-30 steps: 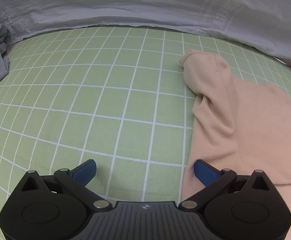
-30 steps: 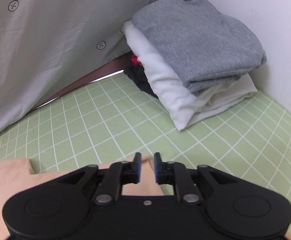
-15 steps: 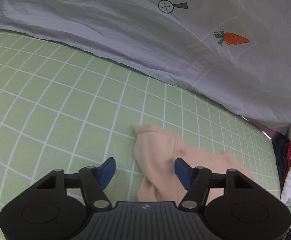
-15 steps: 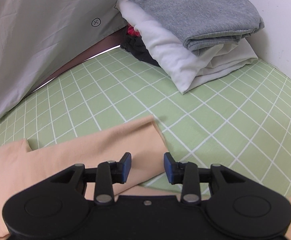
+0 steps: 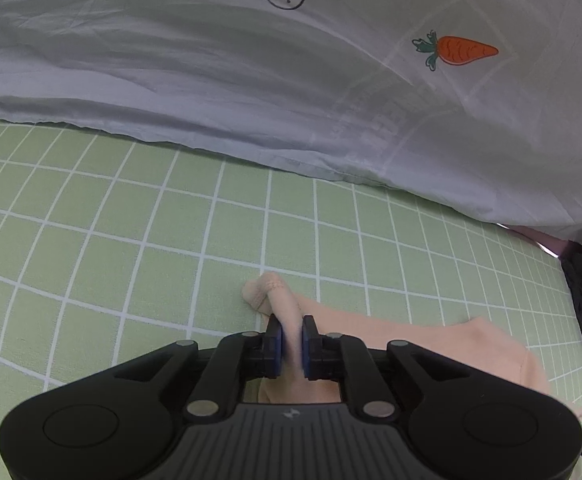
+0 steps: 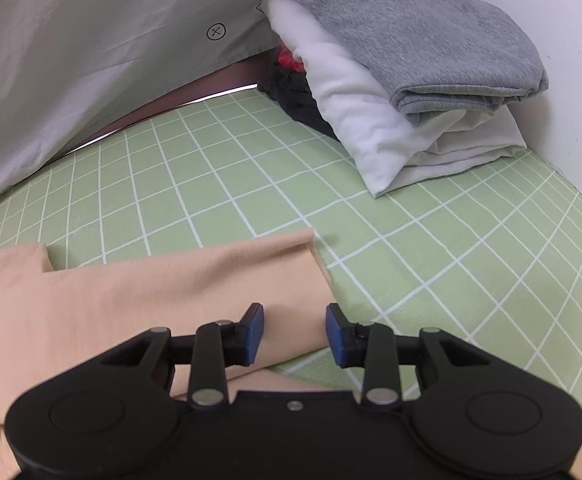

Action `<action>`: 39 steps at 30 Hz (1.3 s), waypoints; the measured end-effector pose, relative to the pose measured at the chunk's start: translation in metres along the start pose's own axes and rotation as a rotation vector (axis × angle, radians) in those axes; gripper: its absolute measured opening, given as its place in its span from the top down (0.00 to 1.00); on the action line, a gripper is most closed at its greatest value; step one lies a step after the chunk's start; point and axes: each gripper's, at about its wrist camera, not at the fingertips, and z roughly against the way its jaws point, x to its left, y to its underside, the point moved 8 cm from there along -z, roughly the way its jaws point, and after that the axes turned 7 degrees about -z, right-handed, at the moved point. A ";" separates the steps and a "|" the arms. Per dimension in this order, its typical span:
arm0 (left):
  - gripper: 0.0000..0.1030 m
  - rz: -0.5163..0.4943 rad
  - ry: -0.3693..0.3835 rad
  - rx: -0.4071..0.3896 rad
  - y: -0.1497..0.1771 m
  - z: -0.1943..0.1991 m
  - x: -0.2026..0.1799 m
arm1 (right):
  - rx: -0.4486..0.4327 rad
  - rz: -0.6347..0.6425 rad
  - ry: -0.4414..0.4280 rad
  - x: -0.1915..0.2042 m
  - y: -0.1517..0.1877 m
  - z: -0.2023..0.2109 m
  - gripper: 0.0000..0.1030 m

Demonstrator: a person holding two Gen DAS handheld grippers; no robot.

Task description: Fold clothes

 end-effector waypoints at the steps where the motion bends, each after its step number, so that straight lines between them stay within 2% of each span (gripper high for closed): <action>1: 0.62 -0.024 -0.025 0.005 0.000 0.002 -0.001 | 0.001 -0.002 -0.001 0.000 -0.001 0.000 0.62; 2: 0.39 -0.043 -0.047 -0.003 0.001 0.004 0.000 | 0.001 -0.004 -0.003 0.000 -0.002 -0.001 0.59; 3: 0.29 -0.061 -0.067 -0.013 0.001 0.008 0.000 | 0.002 -0.006 -0.004 0.000 -0.003 -0.001 0.54; 5: 0.28 -0.084 -0.091 -0.026 0.003 0.014 0.003 | 0.002 -0.014 -0.011 0.000 -0.006 -0.003 0.52; 7: 0.26 -0.069 -0.103 -0.027 0.005 0.021 0.008 | 0.003 -0.012 -0.003 0.000 -0.008 -0.006 0.39; 9: 0.24 -0.046 -0.122 -0.032 0.009 0.029 0.014 | 0.002 -0.006 0.016 -0.001 -0.010 -0.009 0.31; 11: 0.24 -0.022 -0.137 -0.037 0.014 0.038 0.018 | 0.019 -0.009 -0.005 0.000 -0.009 -0.012 0.36; 12: 0.23 -0.009 -0.139 -0.039 0.017 0.043 0.020 | 0.021 -0.015 -0.026 0.001 -0.009 -0.012 0.48; 13: 0.23 0.004 -0.140 -0.039 0.021 0.049 0.021 | 0.021 -0.012 -0.043 0.003 -0.009 -0.011 0.68; 14: 0.23 0.017 -0.140 -0.039 0.025 0.055 0.022 | 0.022 -0.007 -0.058 0.005 -0.010 -0.009 0.83; 15: 0.23 0.028 -0.137 -0.040 0.029 0.061 0.022 | 0.012 0.009 -0.070 0.008 -0.012 -0.006 0.92; 17: 0.23 0.039 -0.139 -0.032 0.040 0.074 0.022 | -0.015 0.049 -0.095 0.016 -0.016 0.004 0.92; 22: 0.23 0.073 -0.216 -0.008 0.078 0.118 0.026 | -0.131 0.186 -0.167 0.042 -0.027 0.052 0.92; 26: 0.23 0.086 -0.215 -0.015 0.110 0.159 0.022 | -0.201 0.294 -0.227 0.062 -0.013 0.103 0.92; 29: 0.23 0.079 -0.211 -0.013 0.135 0.183 0.019 | -0.223 0.381 -0.267 0.076 0.013 0.139 0.92; 34: 0.23 0.073 -0.205 0.000 0.177 0.210 0.015 | -0.206 0.496 -0.337 0.094 0.070 0.182 0.92; 39: 0.23 0.062 -0.197 0.034 0.217 0.229 0.017 | -0.132 0.559 -0.389 0.106 0.131 0.211 0.93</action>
